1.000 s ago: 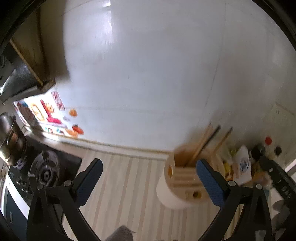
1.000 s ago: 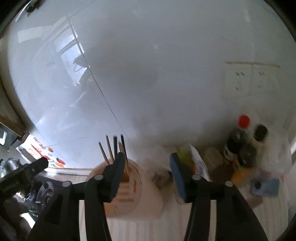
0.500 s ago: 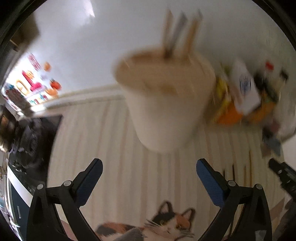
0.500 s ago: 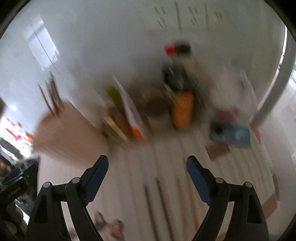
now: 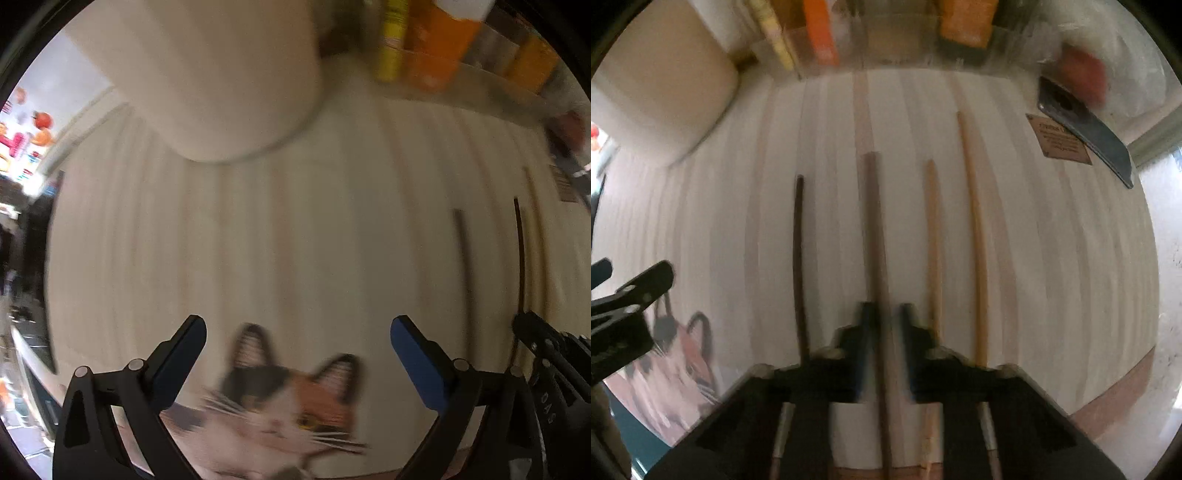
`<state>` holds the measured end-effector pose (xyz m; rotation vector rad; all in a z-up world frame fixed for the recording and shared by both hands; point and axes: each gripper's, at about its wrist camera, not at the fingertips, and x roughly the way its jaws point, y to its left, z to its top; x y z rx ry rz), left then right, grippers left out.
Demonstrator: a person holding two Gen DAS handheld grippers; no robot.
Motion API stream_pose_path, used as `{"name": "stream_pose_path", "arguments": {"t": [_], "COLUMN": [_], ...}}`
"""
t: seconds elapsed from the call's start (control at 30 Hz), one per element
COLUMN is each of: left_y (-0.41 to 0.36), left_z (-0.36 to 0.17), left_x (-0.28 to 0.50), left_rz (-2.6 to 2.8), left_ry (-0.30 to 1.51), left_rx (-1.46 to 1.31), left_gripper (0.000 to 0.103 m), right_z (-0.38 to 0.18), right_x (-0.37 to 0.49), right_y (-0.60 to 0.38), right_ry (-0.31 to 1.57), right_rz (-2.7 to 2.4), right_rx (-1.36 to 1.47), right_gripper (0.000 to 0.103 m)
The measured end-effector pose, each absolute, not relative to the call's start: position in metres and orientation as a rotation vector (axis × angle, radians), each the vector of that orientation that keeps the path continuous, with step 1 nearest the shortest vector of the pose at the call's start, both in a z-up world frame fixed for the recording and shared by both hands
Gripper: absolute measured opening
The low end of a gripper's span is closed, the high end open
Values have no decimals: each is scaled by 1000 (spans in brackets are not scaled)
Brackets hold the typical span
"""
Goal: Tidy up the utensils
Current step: 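Grasp a dark chopstick with the right tool while the left tool grasps another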
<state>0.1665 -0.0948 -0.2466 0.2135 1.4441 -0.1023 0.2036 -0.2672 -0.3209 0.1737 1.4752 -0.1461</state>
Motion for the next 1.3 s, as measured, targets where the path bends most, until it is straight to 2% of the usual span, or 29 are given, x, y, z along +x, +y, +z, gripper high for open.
{"name": "stream_pose_path", "arguments": {"t": [0.07,0.13,0.27,0.33,0.5,0.53,0.6,0.77,0.9,1.17,1.3], "left_y": [-107,-120,-151,-166,-198,-202,-208,-196,-152,-56,-16], "left_z": [-246,-246,-246,-248,-253,-251,-249,-246,-238,-224,-231], "left_x": [164,163,162,160,153,151,149,146,148,154,152], "left_rz": [-152,-195,-262,-278,-273,-287,-308,-307,-256,-112,-49], "left_ry": [1463,1487,1506,1514,1486,1478,1467,1442,1426,1427,1464], "left_rx": [173,145,108,125,244,250,273,323,321,265,223], "left_gripper": [92,78,71,52,33,19,4,3,3,3,3], "right_z": [-309,-295,-268,-258,-252,-253,-251,-240,-230,-228,-247], "right_x": [201,199,196,193,171,165,158,145,132,165,183], "right_y": [-280,-294,-325,-342,-380,-380,-392,-402,-402,-332,-287], "right_ry": [1451,1421,1400,1398,1406,1407,1408,1397,1378,1393,1451], "right_rz": [-155,-175,-200,-220,-289,-295,-312,-326,-298,-118,-28], "right_rx": [223,246,311,318,347,349,369,396,399,382,329], "right_gripper": [6,6,6,6,6,6,6,6,6,6,6]}}
